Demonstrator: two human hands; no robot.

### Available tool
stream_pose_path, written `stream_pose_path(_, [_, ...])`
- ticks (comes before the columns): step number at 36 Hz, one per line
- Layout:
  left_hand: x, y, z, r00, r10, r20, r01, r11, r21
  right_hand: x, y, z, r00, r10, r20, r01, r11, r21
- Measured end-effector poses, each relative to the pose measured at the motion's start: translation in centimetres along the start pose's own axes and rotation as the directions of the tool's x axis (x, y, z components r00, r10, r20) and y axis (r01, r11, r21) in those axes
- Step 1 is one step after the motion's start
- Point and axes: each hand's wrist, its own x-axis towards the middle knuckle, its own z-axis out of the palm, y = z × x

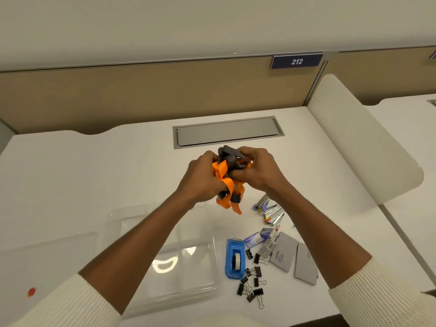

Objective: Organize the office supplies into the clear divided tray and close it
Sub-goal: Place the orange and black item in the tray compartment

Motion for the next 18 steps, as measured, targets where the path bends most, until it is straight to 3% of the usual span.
stream_pose_path(9, [-3.6,-0.4,-6.3,0.991,0.009,-0.131,0.001,0.997,0.072,-0.6,-6.1,2.8,0.995,-0.093,-0.020,0.095,0.988,0.124])
stream_pose_path(18, [-6.1,-5.8,-4.5,0.982,-0.078,-0.169,0.096,0.990,0.099,-1.8,-4.8,8.7,0.992,-0.084,0.098,0.082,0.996,0.022])
